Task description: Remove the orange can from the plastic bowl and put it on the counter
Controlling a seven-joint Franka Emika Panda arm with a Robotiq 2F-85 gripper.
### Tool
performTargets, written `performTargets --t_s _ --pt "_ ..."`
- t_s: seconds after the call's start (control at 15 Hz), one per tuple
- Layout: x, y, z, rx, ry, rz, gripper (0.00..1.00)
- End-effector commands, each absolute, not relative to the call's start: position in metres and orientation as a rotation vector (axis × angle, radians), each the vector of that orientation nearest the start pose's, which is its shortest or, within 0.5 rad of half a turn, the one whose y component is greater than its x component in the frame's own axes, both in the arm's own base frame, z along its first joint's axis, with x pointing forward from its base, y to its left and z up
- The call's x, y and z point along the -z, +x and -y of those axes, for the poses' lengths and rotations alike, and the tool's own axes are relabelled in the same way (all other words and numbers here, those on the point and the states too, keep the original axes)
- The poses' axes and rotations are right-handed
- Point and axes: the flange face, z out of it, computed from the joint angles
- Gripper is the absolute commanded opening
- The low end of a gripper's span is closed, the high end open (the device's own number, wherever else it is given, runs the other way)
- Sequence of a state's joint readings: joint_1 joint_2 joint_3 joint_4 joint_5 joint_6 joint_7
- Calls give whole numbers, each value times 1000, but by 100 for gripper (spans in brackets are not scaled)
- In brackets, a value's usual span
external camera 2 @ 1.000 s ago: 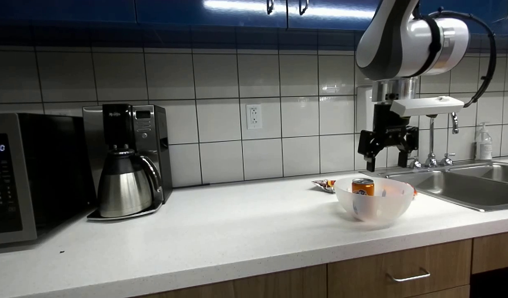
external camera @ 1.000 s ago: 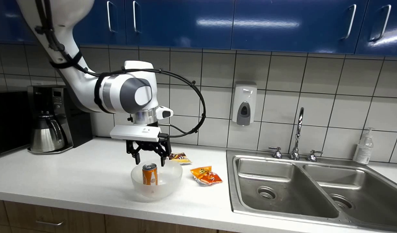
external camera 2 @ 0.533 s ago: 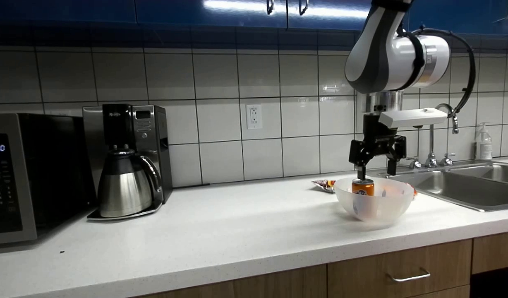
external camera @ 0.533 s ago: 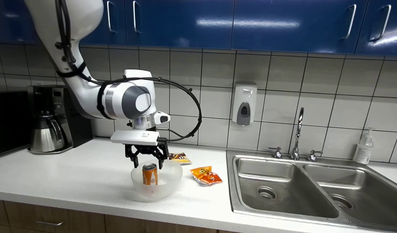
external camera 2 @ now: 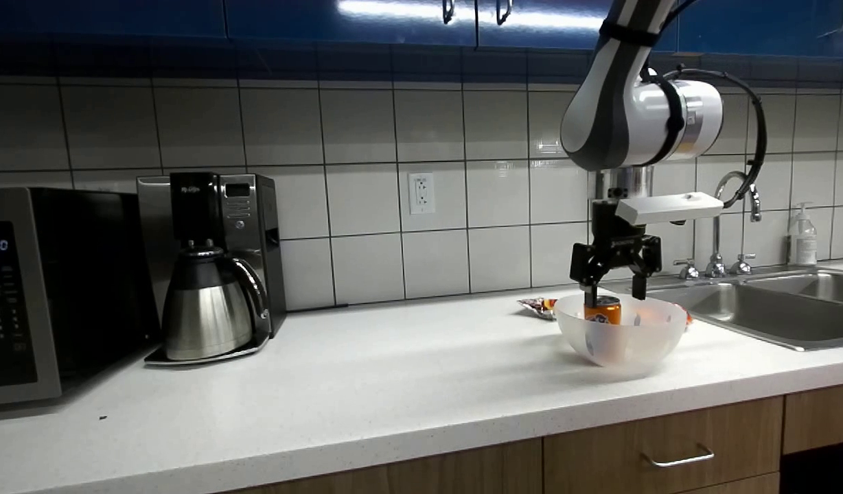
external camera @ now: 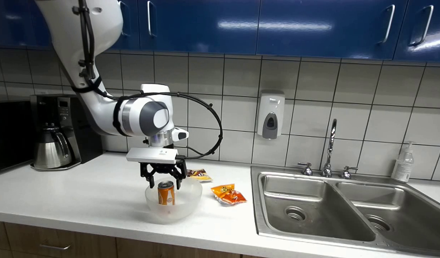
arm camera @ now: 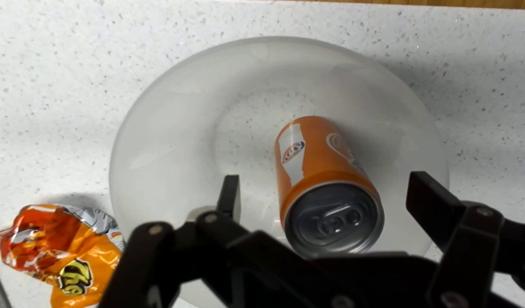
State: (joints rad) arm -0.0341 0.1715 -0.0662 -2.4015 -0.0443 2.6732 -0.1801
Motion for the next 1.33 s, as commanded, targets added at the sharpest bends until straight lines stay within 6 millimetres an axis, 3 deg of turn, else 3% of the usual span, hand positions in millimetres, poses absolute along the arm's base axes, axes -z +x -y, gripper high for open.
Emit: performTargets --t_s 0.0,1.13,1.2,1.27 --pt "-245 520 45 142 -3183 194 100" --pt "-213 534 48 68 -3186 199 100" --pt "-212 534 48 70 -3185 198 75" --pt "-212 534 49 69 -3186 198 72"
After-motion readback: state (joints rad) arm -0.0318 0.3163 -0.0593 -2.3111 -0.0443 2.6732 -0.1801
